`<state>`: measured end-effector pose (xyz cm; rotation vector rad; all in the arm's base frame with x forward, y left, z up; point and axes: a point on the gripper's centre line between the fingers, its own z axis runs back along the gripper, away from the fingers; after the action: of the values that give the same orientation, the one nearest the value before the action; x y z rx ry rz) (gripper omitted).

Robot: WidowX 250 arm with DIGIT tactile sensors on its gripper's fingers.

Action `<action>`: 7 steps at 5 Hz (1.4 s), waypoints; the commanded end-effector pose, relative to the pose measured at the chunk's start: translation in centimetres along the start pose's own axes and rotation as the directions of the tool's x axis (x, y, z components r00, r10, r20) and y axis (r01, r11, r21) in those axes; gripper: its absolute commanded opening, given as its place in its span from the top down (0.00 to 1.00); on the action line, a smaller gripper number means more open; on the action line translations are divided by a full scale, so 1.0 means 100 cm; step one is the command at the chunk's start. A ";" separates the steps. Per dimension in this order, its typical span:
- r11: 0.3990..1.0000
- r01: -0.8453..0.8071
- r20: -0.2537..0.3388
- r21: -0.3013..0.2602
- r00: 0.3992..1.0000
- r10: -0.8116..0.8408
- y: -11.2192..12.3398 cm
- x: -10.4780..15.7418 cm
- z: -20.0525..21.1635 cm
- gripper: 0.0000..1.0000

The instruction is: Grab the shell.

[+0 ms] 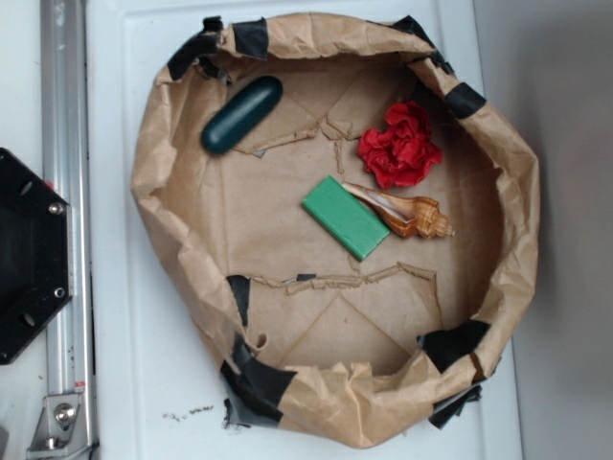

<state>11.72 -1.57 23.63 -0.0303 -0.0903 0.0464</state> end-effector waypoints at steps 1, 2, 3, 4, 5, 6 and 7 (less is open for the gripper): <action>1.000 0.000 0.000 0.000 1.000 0.000 0.000 0.000 0.000 0.00; 0.999 0.025 0.080 0.044 0.996 -0.028 0.019 0.039 -0.024 0.00; 0.998 0.066 0.180 0.000 0.981 -0.065 0.032 0.080 -0.042 0.00; 0.995 0.085 0.178 0.051 0.980 -0.092 0.036 0.118 -0.076 0.00; 0.985 0.162 0.149 0.060 0.974 -0.169 0.041 0.159 -0.110 0.00; 0.956 0.276 0.139 0.096 0.948 -0.287 0.036 0.175 -0.130 0.00; 0.919 0.384 0.142 0.089 0.909 -0.393 0.023 0.179 -0.154 0.00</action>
<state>30.24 1.92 8.60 0.0446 -0.2142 -0.3204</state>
